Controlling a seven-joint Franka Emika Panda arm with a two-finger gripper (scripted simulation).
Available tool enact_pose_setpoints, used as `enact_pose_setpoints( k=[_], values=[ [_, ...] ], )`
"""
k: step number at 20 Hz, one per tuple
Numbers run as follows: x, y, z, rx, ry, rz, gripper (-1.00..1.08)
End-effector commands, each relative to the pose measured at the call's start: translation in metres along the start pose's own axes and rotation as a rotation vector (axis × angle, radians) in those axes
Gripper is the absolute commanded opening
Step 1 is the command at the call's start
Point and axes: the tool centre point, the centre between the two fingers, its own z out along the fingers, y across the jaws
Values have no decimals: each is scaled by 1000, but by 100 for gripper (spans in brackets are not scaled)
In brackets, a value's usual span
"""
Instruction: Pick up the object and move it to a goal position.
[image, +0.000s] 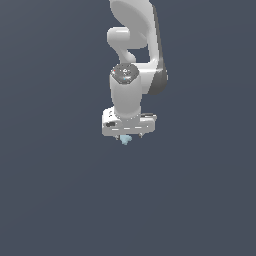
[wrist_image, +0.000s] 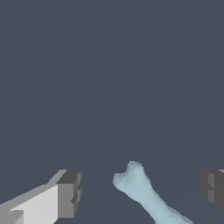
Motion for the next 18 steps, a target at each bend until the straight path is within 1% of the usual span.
enact_pose_setpoints(
  k=[1,7,18],
  values=[
    [-5,4,5,-4,0,-34,100],
    [-23,17,23,-15,1,-152,100],
    [-68,39,58,-35,-1,-423,100]
  ],
)
